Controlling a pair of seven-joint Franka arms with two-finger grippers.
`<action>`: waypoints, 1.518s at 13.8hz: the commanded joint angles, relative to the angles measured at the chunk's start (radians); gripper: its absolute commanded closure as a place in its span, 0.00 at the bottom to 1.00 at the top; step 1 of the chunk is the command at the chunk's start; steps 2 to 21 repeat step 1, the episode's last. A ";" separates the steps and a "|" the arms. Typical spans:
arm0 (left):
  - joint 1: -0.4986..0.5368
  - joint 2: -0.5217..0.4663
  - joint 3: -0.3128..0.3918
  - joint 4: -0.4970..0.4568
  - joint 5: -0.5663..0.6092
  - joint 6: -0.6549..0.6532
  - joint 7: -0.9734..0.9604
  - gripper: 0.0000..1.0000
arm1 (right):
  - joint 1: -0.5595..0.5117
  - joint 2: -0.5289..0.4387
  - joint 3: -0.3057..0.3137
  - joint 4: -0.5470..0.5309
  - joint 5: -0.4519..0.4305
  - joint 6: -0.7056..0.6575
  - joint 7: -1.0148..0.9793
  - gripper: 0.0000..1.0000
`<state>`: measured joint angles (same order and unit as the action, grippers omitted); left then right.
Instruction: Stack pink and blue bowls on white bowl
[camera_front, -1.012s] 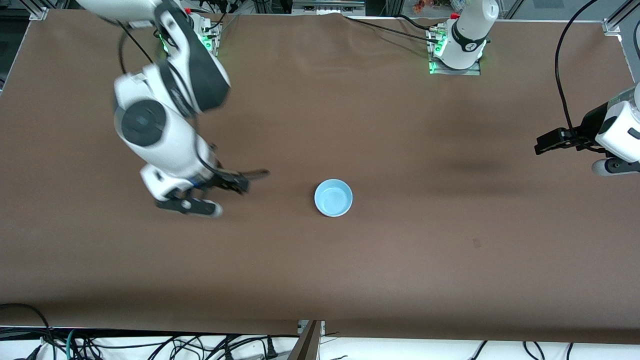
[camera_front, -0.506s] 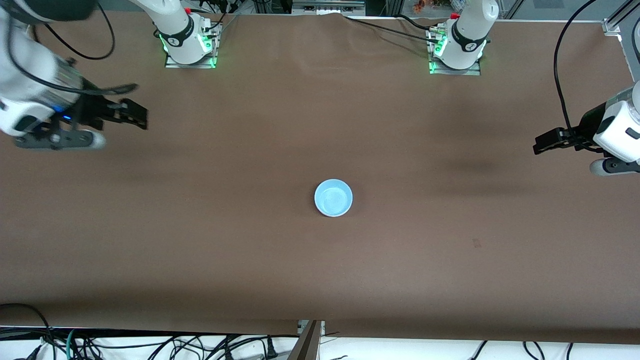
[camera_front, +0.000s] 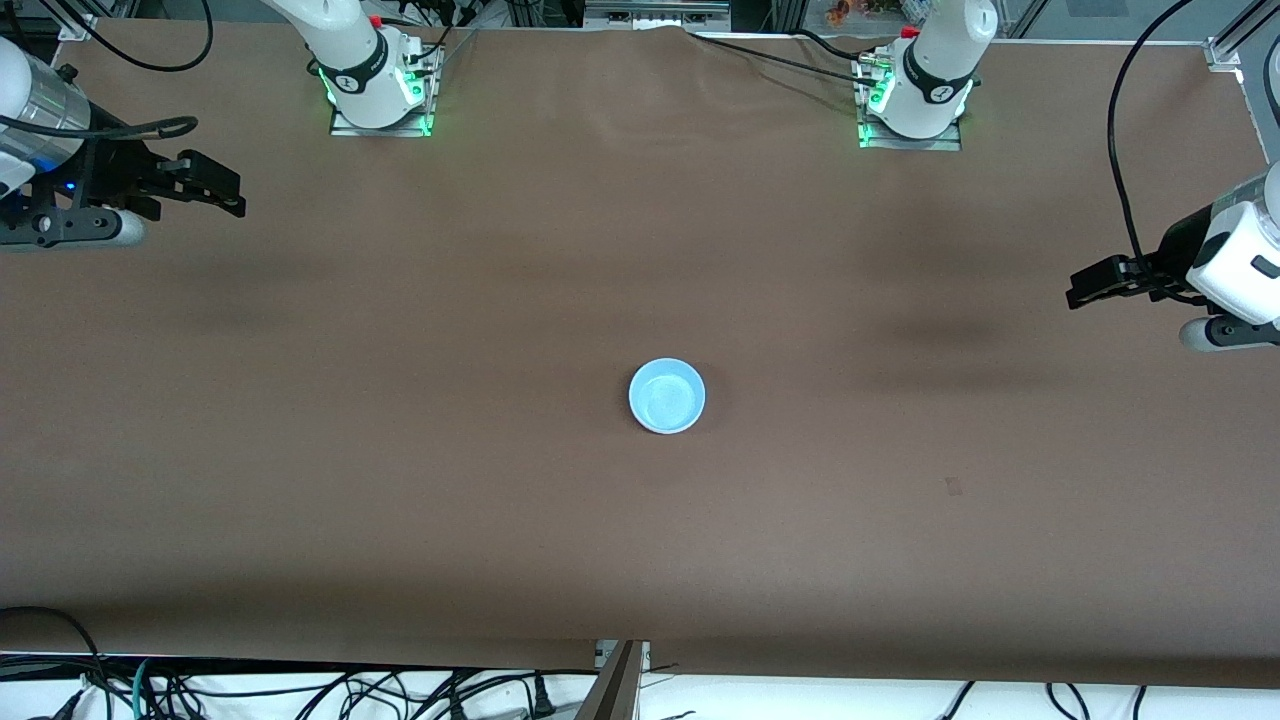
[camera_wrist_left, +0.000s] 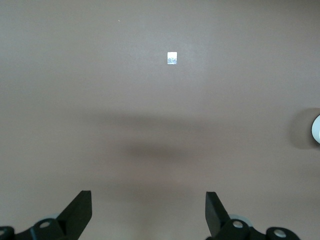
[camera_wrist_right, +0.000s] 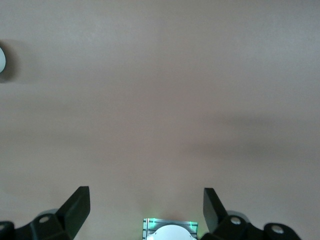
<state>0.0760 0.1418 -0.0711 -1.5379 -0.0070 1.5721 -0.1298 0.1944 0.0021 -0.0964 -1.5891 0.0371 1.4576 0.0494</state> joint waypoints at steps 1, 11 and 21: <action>-0.001 0.013 -0.003 0.031 0.018 -0.021 0.016 0.00 | -0.015 0.016 0.018 0.041 -0.008 0.006 -0.028 0.00; -0.001 0.013 -0.003 0.031 0.018 -0.021 0.016 0.00 | -0.015 0.016 0.018 0.041 -0.008 0.006 -0.028 0.00; -0.001 0.013 -0.003 0.031 0.018 -0.021 0.016 0.00 | -0.015 0.016 0.018 0.041 -0.008 0.006 -0.028 0.00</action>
